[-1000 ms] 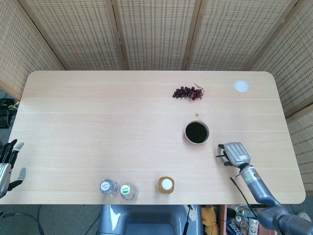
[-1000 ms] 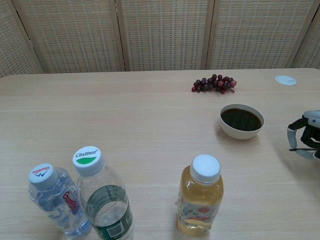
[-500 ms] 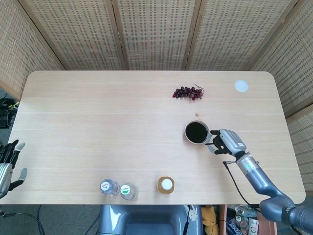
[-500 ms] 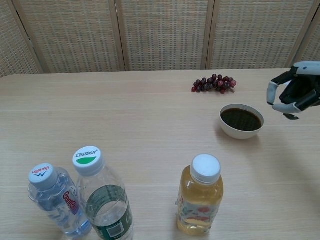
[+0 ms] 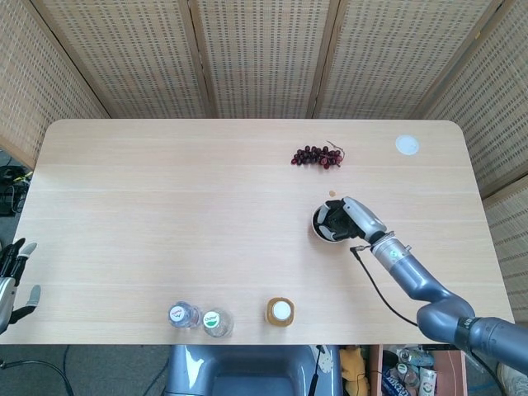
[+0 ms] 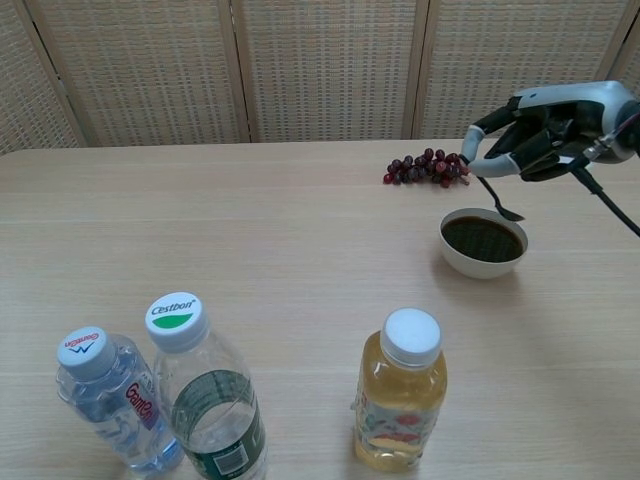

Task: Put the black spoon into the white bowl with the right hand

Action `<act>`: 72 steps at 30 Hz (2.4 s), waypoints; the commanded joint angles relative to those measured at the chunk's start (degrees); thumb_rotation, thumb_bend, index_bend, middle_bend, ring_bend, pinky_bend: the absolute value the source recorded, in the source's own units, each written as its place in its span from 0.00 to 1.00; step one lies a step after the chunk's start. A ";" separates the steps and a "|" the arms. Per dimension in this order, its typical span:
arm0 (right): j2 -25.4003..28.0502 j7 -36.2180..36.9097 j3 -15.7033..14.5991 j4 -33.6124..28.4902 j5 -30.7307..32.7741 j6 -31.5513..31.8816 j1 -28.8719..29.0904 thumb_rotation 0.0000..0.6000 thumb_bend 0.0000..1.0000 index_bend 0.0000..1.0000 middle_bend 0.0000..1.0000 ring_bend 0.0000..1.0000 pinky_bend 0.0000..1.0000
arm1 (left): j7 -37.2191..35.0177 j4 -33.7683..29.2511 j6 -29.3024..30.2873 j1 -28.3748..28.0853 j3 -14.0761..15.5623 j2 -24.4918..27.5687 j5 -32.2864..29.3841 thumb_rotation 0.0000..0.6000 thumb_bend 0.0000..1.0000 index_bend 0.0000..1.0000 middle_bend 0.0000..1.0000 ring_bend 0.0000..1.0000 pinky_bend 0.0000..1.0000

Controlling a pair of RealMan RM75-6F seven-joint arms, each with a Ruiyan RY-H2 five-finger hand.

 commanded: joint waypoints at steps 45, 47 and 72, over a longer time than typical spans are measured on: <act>-18.09 -12.04 -2.19 27.41 9.94 -6.08 9.03 1.00 0.80 0.75 0.97 0.99 1.00 | 0.61 -0.69 0.30 1.61 0.34 0.61 -1.02 1.00 0.48 0.03 0.00 0.00 0.00; -18.45 -11.92 -1.94 28.05 9.75 -6.34 9.22 1.00 0.80 0.75 0.97 0.99 1.00 | 0.68 -0.77 0.30 1.65 0.36 0.65 -1.04 1.00 0.48 0.03 0.00 0.00 0.00; -16.70 -10.85 -2.73 25.88 6.45 -7.68 7.16 1.00 0.80 0.76 0.97 0.99 1.00 | 1.12 -0.88 -0.35 1.34 0.28 0.43 -0.85 1.00 0.48 0.03 0.00 0.00 0.00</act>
